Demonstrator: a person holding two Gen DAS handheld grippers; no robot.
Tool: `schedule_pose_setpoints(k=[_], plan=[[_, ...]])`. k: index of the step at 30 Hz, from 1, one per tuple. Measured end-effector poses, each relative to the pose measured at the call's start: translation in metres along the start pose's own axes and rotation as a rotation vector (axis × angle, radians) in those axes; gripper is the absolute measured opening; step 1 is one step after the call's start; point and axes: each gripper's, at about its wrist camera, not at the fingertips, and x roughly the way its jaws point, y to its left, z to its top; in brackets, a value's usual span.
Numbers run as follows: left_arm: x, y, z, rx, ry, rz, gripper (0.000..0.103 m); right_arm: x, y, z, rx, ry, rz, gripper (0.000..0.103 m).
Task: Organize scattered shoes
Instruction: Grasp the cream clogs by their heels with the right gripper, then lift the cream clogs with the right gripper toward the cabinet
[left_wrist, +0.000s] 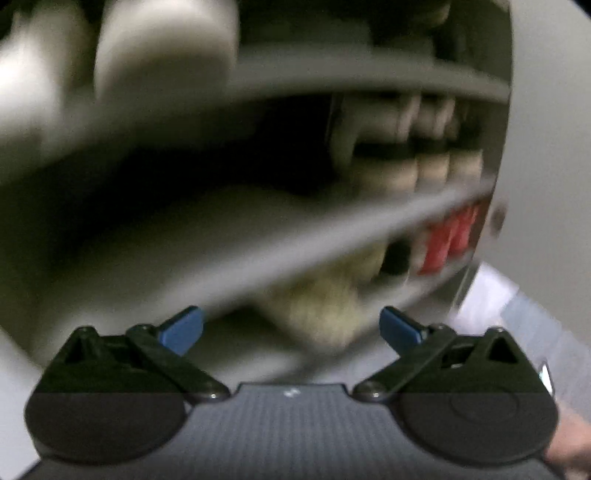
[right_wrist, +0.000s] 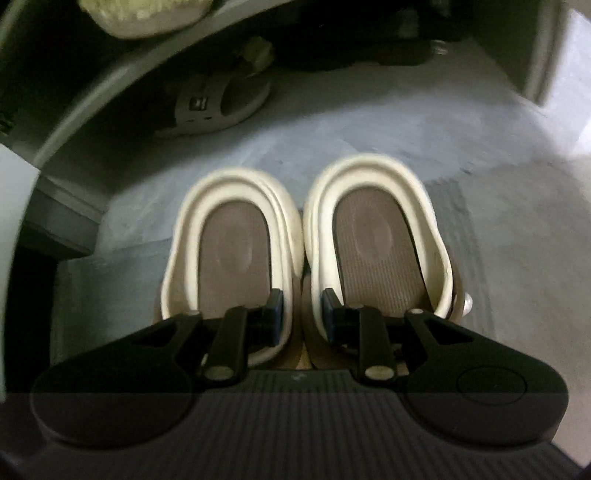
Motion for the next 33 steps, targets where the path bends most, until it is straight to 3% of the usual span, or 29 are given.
schedule_pose_setpoints(k=[1,3,6,7,11,13,14,15,16,17,18,20,24,29,33], plan=[[0.016,0.003,-0.017,-0.016,0.049,-0.006,0.103,0.007,0.003,0.002,0.015,-0.017,0.002,0.026],[0.048,0.007,-0.056,-0.063,0.136,-0.01,0.103,0.015,0.006,0.004,0.04,-0.051,0.003,0.016],[0.085,0.005,-0.101,-0.139,0.225,-0.036,0.102,0.012,-0.009,-0.002,0.128,-0.122,0.024,0.012],[0.096,0.003,-0.115,-0.164,0.252,-0.049,0.103,0.008,-0.012,-0.005,0.118,-0.156,0.036,0.018],[0.115,-0.03,-0.151,-0.131,0.283,-0.145,0.103,-0.02,-0.015,-0.035,0.082,-0.361,-0.003,0.022],[0.123,-0.051,-0.161,-0.116,0.283,-0.189,0.103,-0.033,-0.023,-0.054,0.118,-0.428,-0.038,0.033],[0.123,-0.051,-0.166,-0.12,0.281,-0.201,0.103,-0.038,-0.027,-0.063,0.134,-0.443,-0.051,0.045],[0.126,-0.058,-0.171,-0.144,0.277,-0.236,0.103,-0.043,-0.033,-0.075,0.138,-0.443,-0.057,0.061],[0.128,-0.061,-0.174,-0.157,0.277,-0.249,0.103,-0.046,-0.035,-0.083,0.134,-0.446,-0.062,0.068],[0.131,-0.066,-0.179,-0.178,0.286,-0.269,0.103,-0.051,-0.038,-0.094,0.125,-0.458,-0.079,0.083],[0.134,-0.072,-0.181,-0.186,0.304,-0.282,0.103,-0.053,-0.04,-0.101,0.114,-0.458,-0.104,0.088],[0.138,-0.083,-0.188,-0.156,0.323,-0.296,0.103,-0.051,-0.041,-0.111,0.083,-0.436,-0.122,0.087],[0.147,-0.102,-0.205,-0.107,0.345,-0.313,0.103,-0.044,-0.03,-0.113,-0.022,-0.394,-0.075,0.086],[0.165,-0.112,-0.21,-0.142,0.348,-0.312,0.103,-0.017,0.002,-0.1,-0.286,-0.308,-0.14,0.086],[0.17,-0.115,-0.206,-0.152,0.32,-0.289,0.103,-0.001,0.005,-0.086,-0.331,-0.284,-0.137,0.086]])
